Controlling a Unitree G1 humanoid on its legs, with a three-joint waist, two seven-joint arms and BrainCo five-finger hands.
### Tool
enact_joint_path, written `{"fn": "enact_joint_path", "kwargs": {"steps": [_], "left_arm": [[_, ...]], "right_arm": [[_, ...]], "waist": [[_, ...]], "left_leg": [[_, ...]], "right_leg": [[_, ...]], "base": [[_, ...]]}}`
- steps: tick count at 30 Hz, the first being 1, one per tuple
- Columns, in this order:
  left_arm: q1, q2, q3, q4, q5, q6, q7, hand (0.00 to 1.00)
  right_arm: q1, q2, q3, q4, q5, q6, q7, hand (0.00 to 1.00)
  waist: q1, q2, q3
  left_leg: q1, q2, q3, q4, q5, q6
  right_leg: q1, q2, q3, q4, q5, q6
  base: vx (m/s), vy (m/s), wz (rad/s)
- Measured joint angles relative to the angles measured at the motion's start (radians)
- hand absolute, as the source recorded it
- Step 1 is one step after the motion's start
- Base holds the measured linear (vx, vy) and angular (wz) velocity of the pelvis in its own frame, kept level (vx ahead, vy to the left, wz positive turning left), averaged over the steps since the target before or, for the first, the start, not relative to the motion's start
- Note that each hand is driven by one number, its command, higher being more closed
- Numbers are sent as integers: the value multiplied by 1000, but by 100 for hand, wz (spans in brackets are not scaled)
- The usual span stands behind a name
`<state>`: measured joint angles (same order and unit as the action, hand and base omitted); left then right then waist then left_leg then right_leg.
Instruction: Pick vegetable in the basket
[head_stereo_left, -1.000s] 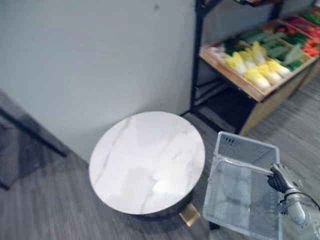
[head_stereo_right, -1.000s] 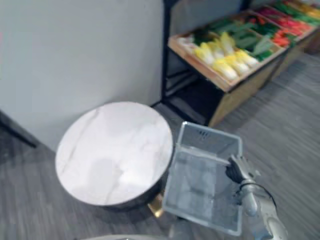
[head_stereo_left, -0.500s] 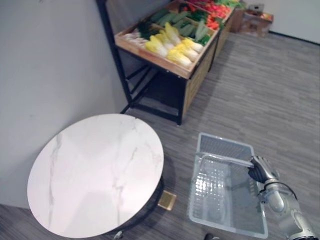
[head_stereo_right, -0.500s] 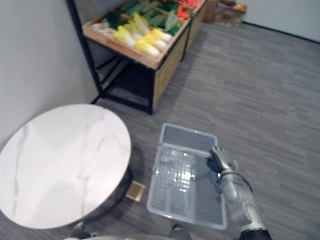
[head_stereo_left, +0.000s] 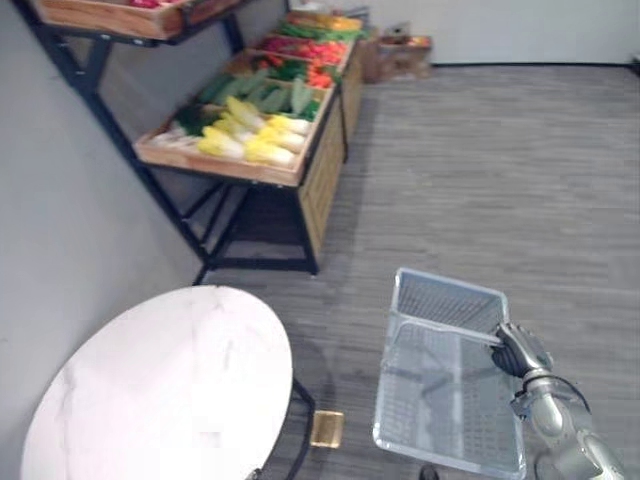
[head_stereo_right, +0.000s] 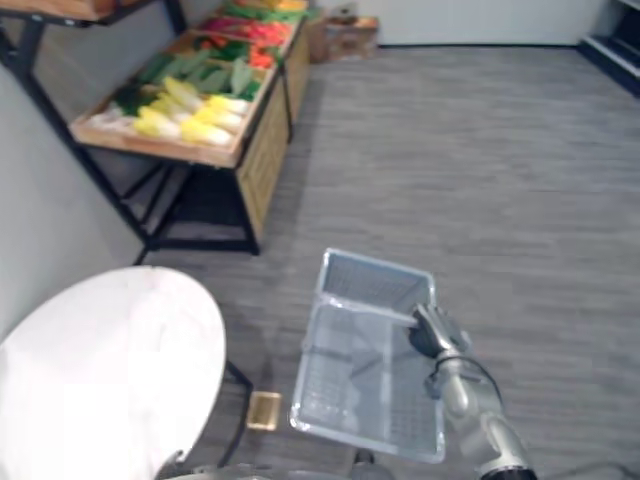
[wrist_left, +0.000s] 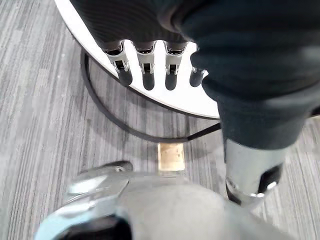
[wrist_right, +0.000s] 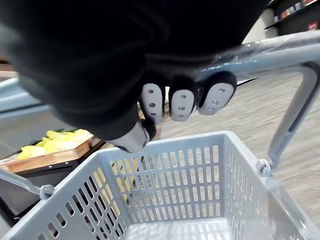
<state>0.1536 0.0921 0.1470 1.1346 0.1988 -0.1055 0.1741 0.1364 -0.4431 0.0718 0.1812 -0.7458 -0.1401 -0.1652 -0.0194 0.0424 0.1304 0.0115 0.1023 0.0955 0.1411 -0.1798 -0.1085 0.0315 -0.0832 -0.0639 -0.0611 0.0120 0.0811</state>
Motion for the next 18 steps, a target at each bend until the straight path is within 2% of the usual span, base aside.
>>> {"fn": "enact_joint_path", "kwargs": {"steps": [2, 4, 7, 8, 10, 13, 14, 16, 17, 18], "left_arm": [[-2, 10, 13, -1, -1, -1, 2, 0], [-1, 14, 12, -1, 0, 1, 3, 0], [-5, 8, 7, -8, 0, 0, 3, 0], [-4, 7, 6, -10, 1, 1, 3, 0], [-4, 6, 5, -13, 1, 0, 3, 0], [-2, -5, -5, -23, 1, 0, 0, 0], [-3, -2, -15, -24, 1, -1, -1, 0], [-3, 2, -34, -23, 1, 0, -2, 0], [-3, 6, -38, -23, 1, 0, -2, 0], [-1, 12, -55, -22, 0, 0, -1, 0]], "right_arm": [[-2, 0, 5, 0, 0, 0, 0, 100], [-2, -2, 10, 2, 0, 0, 0, 100], [-2, -2, 12, 3, 8, -8, 1, 100], [-2, -2, 19, 13, 8, -21, 2, 100], [-5, 1, 22, 33, 9, -25, 2, 100], [-5, 1, 15, 36, 9, -23, 1, 100], [-6, 1, 12, 38, 9, -22, 1, 100], [0, 5, 8, 45, 9, -14, 1, 100], [4, 23, -3, 61, 8, -9, 0, 100], [-19, 36, -31, 61, 7, -1, -5, 100]], "waist": [[6, -21, 14], [3, -22, 12], [6, -4, 19], [18, 5, 18], [29, 7, 17], [29, 6, 16], [28, 5, 17], [21, 8, 17], [22, 2, 20], [27, -2, 26]], "left_leg": [[3, -18, 27, 2, -6, 10], [11, -40, 35, 5, -3, 27], [12, -53, 28, 2, -3, 27], [14, -55, 27, 2, -4, 28], [27, -56, 26, -1, -4, 28], [44, -55, 5, -4, -12, 41], [42, -55, -6, -4, -15, 46], [45, -55, -24, 1, -41, 69], [49, -56, -30, 7, -65, 83], [52, -53, -26, 43, -97, 102]], "right_leg": [[-5, -23, 11, -16, 38, 22], [-3, -42, 19, -30, 48, 38], [-5, -51, 23, -40, 53, 45], [-5, -51, 25, -42, 54, 46], [2, -48, 25, -42, 54, 46], [10, -41, 24, -36, 54, 46], [-10, -41, 23, -2, 39, 43], [-79, -45, 22, 159, -38, 51], [-140, -50, 23, 311, -80, 50], [-235, -59, 23, 526, -81, 42]], "base": [[57, 156, -36], [124, 126, -13], [118, 59, -9], [123, 14, -16], [91, -4, -12], [41, -14, -11], [3, -5, -8], [-23, 17, 4], [-92, 46, -2], [-89, 36, -2]]}}
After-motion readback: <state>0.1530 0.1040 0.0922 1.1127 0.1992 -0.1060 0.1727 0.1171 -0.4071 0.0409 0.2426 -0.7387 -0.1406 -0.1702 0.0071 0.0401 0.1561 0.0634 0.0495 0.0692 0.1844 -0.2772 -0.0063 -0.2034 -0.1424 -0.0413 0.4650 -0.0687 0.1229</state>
